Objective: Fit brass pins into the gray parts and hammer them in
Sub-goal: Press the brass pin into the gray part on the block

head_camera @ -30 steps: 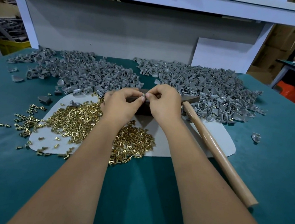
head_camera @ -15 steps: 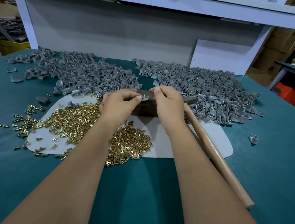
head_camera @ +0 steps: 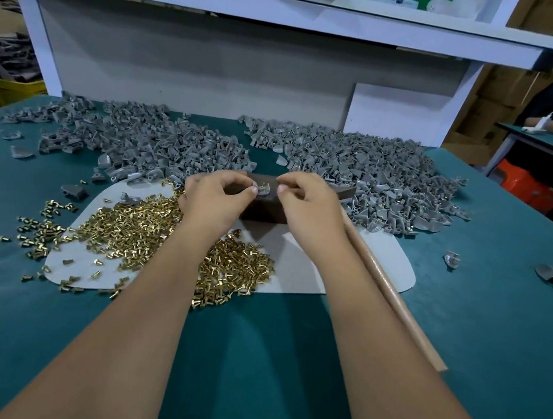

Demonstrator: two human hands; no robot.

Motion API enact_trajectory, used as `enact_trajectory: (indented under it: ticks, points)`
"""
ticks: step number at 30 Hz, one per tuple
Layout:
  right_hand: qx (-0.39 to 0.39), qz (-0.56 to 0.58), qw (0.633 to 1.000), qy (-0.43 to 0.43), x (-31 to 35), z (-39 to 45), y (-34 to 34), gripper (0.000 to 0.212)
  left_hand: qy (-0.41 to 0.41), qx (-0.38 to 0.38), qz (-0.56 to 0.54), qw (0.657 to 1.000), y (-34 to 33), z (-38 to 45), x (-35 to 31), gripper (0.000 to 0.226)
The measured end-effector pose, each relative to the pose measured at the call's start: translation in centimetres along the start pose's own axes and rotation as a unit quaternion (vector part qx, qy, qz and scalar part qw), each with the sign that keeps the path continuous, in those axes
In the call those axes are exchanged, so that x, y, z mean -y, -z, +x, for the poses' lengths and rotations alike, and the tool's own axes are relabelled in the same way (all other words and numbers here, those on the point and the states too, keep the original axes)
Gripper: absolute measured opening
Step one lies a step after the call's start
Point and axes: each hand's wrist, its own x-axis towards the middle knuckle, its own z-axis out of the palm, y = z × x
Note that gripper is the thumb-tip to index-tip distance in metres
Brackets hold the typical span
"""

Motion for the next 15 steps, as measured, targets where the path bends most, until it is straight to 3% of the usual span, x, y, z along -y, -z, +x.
enact_trajectory:
  ticks: [2, 5, 8, 10, 15]
  points:
    - [-0.049, -0.079, 0.995, -0.029, 0.0, -0.4, 1.7, 0.018, 0.012, 0.001, 0.006, 1.000, 0.0, -0.4, -0.2, 0.015]
    - [-0.135, -0.285, 0.944, -0.100, -0.9, -1.2, 3.8, 0.023, 0.013, 0.000, 0.010, 1.000, 0.0, -0.9, -0.7, 0.017]
    - [-0.064, -0.361, 0.913, -0.179, -1.9, -2.0, 4.3, 0.034, -0.006, -0.012, 0.024, 1.000, 0.1, -1.2, -0.9, 0.019]
    - [-0.022, -0.383, 0.903, -0.193, -1.9, -2.2, 4.2, 0.024, -0.016, -0.016, 0.031, 0.999, 0.1, -1.3, -0.9, 0.019]
    - [-0.036, -0.381, 0.912, -0.147, -1.0, -2.7, 3.9, 0.014, -0.024, -0.019, 0.051, 0.998, 0.0, -1.4, -0.9, 0.019]
